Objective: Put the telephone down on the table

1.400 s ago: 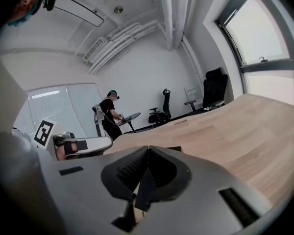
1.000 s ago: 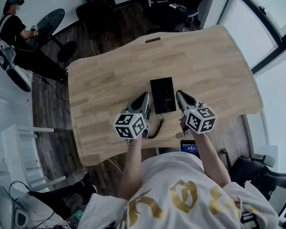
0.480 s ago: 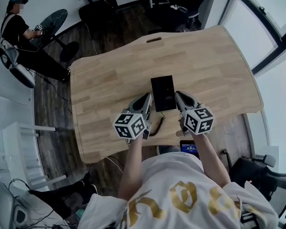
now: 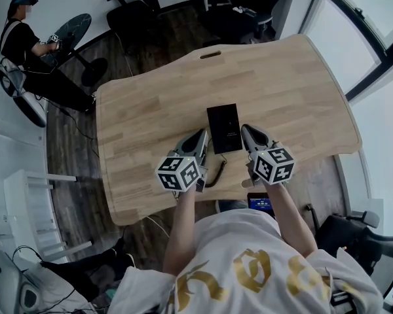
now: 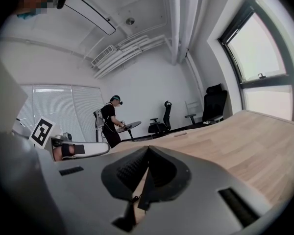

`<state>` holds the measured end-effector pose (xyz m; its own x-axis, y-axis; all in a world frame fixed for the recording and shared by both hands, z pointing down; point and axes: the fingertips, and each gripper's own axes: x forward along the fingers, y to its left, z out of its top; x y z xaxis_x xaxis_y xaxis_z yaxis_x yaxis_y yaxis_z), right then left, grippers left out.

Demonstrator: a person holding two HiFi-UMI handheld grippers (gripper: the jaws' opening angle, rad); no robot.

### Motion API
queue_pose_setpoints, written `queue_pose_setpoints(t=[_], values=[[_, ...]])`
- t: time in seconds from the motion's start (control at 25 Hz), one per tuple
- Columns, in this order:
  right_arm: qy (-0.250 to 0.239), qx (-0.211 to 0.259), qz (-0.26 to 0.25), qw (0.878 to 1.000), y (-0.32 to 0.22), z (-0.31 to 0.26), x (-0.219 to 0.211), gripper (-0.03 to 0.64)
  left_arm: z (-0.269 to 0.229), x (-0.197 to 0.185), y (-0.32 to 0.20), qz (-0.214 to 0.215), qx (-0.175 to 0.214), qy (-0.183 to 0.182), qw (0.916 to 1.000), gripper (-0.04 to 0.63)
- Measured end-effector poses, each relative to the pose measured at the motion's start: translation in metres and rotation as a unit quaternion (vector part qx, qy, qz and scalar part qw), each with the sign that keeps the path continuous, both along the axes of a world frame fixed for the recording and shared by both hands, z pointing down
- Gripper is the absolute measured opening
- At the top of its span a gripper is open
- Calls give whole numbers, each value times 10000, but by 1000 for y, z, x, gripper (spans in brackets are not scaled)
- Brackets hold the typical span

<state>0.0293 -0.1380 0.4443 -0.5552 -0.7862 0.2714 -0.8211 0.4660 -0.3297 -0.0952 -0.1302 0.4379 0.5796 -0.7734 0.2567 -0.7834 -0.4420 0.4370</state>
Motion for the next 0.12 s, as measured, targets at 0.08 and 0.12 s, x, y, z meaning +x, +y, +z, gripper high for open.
queue_pose_setpoints(t=[0.08,0.12], values=[[4,-10,-4,10000,-1,1,0,12,1,0,-1,3,-8,12,10000,9],[6,-15,-7,10000,-1,2,0,12,1,0,-1,5,-11,16,10000,9]])
